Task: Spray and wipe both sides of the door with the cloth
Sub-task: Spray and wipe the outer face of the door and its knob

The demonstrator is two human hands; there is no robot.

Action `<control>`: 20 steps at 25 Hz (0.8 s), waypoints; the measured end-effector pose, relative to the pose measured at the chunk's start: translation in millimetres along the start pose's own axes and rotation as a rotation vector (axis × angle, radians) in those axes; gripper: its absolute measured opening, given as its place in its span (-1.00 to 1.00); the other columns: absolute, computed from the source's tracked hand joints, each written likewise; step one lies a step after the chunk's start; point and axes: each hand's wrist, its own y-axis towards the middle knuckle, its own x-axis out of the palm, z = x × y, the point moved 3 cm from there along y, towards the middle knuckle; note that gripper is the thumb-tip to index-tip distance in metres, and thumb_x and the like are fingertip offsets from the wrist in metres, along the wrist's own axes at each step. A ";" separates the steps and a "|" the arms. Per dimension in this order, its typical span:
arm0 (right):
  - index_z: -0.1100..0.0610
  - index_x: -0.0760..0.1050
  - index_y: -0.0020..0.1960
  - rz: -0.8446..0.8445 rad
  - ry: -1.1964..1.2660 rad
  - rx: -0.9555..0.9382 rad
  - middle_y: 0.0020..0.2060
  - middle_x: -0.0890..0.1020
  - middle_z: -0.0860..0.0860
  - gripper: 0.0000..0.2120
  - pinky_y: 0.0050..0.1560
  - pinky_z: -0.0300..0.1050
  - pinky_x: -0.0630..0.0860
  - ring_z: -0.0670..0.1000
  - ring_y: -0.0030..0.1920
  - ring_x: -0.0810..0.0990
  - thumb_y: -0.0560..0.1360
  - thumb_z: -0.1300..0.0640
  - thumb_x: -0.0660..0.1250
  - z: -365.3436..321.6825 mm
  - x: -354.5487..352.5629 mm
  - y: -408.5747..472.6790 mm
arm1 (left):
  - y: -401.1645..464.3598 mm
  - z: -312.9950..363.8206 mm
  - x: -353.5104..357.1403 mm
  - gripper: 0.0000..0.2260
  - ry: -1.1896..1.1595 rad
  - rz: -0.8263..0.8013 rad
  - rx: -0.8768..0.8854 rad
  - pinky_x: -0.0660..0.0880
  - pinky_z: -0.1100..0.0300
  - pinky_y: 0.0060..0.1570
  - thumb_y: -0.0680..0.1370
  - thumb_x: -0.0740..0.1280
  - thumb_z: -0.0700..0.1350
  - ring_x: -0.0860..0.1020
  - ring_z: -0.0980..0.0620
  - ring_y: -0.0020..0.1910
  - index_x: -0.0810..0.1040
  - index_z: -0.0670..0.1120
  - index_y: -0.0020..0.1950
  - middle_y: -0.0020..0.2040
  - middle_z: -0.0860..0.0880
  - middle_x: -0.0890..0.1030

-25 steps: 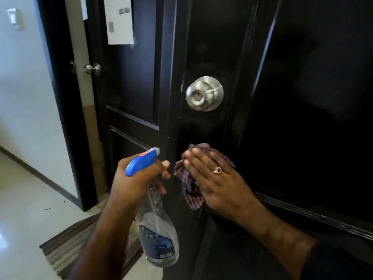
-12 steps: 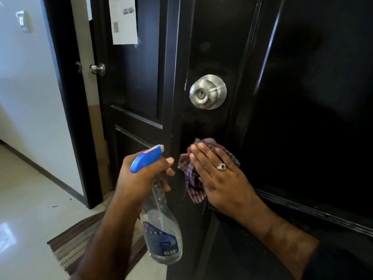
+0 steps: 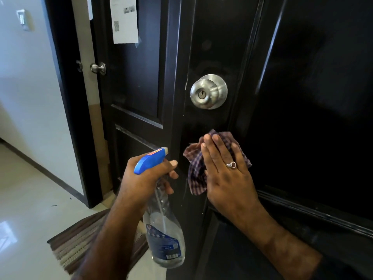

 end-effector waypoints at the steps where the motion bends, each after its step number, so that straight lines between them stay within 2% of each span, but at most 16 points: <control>1: 0.23 0.05 0.74 0.013 -0.002 -0.008 0.75 -0.02 0.15 -0.26 0.71 0.26 -0.06 0.13 0.75 -0.10 0.64 0.11 0.23 0.5 -2.4 1.3 | 0.1 -0.3 -0.6 -0.87 0.006 0.005 -0.008 0.67 -0.06 -0.26 0.54 0.51 -0.15 0.64 -0.24 -0.32 0.66 -0.13 -0.19 -0.22 -0.21 0.70; 5: 0.25 -0.01 0.74 0.064 0.020 0.012 0.75 -0.03 0.15 -0.29 0.71 0.27 -0.07 0.14 0.75 -0.13 0.67 0.09 0.15 -3.5 -10.0 36.9 | 3.8 0.9 10.8 -0.85 0.024 -0.011 0.004 0.66 -0.05 -0.30 0.55 0.50 -0.18 0.63 -0.20 -0.35 0.66 -0.13 -0.22 -0.24 -0.21 0.70; 10: 0.25 0.05 0.73 0.030 -0.020 0.024 0.75 -0.02 0.15 -0.23 0.70 0.30 0.01 0.15 0.75 -0.09 0.62 0.12 0.28 2.7 -1.5 1.5 | 5.3 -2.4 10.4 -0.89 -0.028 -0.027 0.000 0.63 0.00 -0.31 0.55 0.49 -0.20 0.60 -0.23 -0.38 0.66 -0.21 -0.14 -0.23 -0.26 0.68; 12: 0.25 0.02 0.74 0.033 -0.023 -0.002 0.75 -0.05 0.16 -0.23 0.70 0.30 -0.02 0.15 0.75 -0.12 0.63 0.10 0.26 3.2 -2.5 5.7 | 6.6 -0.9 8.1 -0.87 -0.010 -0.019 -0.011 0.65 -0.02 -0.30 0.55 0.50 -0.18 0.62 -0.22 -0.37 0.65 -0.23 -0.14 -0.22 -0.24 0.69; 16: 0.29 -0.06 0.73 0.025 -0.052 -0.061 0.74 -0.08 0.21 -0.25 0.71 0.27 -0.12 0.20 0.74 -0.16 0.70 -0.03 0.12 -7.3 -3.9 51.3 | 5.0 6.6 12.7 -0.88 0.016 -0.002 0.020 0.66 0.02 -0.34 0.55 0.49 -0.19 0.63 -0.13 -0.37 0.66 -0.21 -0.14 -0.25 -0.21 0.69; 18: 0.32 -0.06 0.72 -0.015 -0.093 -0.138 0.73 -0.09 0.27 -0.19 0.70 0.29 -0.14 0.25 0.73 -0.18 0.68 -0.19 -0.04 -15.8 -0.4 70.0 | 0.9 11.5 14.0 -0.89 0.016 0.002 0.030 0.63 0.08 -0.39 0.55 0.48 -0.21 0.63 -0.08 -0.39 0.66 -0.22 -0.15 -0.27 -0.20 0.69; 20: 0.34 -0.02 0.72 -0.063 -0.146 -0.224 0.72 -0.08 0.31 -0.13 0.69 0.31 -0.19 0.30 0.73 -0.20 0.63 -0.26 -0.16 -27.1 2.6 84.6 | -2.3 15.2 12.6 -0.89 -0.004 0.020 0.016 0.62 0.12 -0.43 0.55 0.47 -0.24 0.63 -0.02 -0.41 0.67 -0.19 -0.17 -0.30 -0.17 0.69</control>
